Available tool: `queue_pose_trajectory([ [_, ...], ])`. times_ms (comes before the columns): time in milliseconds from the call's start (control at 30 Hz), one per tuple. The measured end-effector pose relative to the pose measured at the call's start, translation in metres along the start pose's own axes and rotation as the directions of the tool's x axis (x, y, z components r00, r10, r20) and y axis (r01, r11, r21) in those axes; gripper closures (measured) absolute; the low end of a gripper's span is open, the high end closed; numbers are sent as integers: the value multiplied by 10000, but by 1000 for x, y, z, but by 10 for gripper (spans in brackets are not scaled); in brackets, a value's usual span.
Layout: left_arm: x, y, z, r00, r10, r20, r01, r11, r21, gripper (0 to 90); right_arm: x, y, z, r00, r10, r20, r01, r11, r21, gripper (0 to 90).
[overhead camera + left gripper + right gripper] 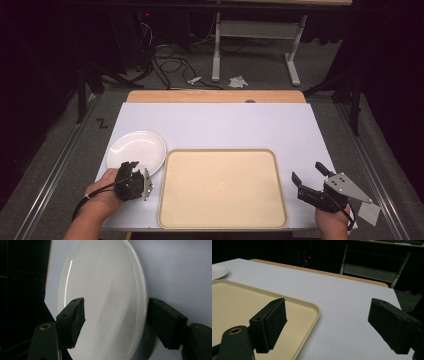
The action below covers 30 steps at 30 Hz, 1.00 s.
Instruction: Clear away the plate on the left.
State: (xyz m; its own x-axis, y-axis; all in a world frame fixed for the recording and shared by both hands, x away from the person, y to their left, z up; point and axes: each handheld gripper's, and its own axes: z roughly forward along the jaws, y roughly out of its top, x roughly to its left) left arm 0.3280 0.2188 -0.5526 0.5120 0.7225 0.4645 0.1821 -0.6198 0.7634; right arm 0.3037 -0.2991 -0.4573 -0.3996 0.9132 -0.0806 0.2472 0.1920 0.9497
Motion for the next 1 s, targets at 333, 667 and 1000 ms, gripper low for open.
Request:
queue_pose_trajectory([
  [333, 2, 0, 5, 9999, 165, 31, -165, 9999, -28, 364, 0, 0, -2, 10000, -37, 7, 37, 10000, -58, 161],
  [667, 3, -1, 2, 9974, -265, 672, 260, 9996, 91, 523, 1, -1, 0, 10000, 2, -24, -2, 10000, 52, 160],
  [1000, -3, 1, 2, 9935, -575, 980, 521, 9970, 572, 771, 0, -1, 1, 9999, 0, -137, 1, 10000, 50, 161],
])
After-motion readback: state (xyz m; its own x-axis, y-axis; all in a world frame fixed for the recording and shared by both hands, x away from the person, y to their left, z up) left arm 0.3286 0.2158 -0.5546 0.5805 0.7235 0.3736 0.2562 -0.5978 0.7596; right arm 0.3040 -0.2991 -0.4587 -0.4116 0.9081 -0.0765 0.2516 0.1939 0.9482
